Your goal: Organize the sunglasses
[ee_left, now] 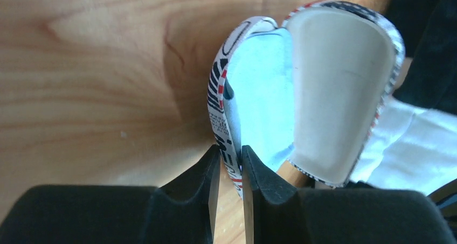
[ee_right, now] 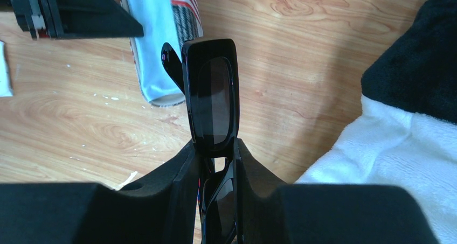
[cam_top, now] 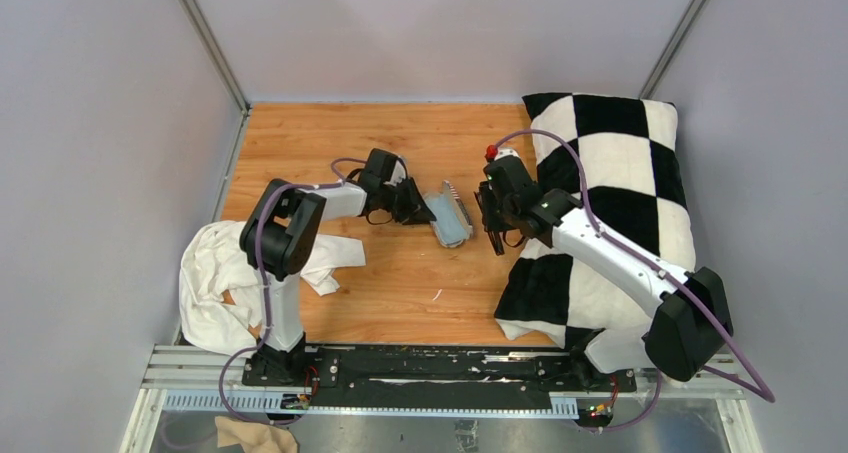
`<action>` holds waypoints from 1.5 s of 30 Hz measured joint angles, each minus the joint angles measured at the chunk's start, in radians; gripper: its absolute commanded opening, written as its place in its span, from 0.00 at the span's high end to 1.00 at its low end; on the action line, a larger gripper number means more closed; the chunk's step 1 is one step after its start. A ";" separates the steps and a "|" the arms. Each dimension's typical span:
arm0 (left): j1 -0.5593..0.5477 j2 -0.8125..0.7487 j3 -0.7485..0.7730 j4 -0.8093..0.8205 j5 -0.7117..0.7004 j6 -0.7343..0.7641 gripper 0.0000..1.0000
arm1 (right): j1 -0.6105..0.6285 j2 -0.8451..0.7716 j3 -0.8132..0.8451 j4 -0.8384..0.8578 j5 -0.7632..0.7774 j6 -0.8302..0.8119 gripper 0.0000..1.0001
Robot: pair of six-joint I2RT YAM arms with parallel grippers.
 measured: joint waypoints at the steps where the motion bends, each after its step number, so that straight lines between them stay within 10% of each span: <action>1: 0.000 -0.017 0.000 -0.031 0.000 0.029 0.74 | 0.000 0.000 0.007 0.000 -0.010 0.000 0.80; 15: 0.000 -0.101 0.001 -0.223 0.005 0.224 0.52 | 0.039 0.065 0.107 0.006 -0.072 -0.016 0.77; 45: 0.035 -0.264 -0.053 -0.227 0.017 0.234 0.55 | 0.048 0.433 0.309 0.035 -0.153 -0.126 0.78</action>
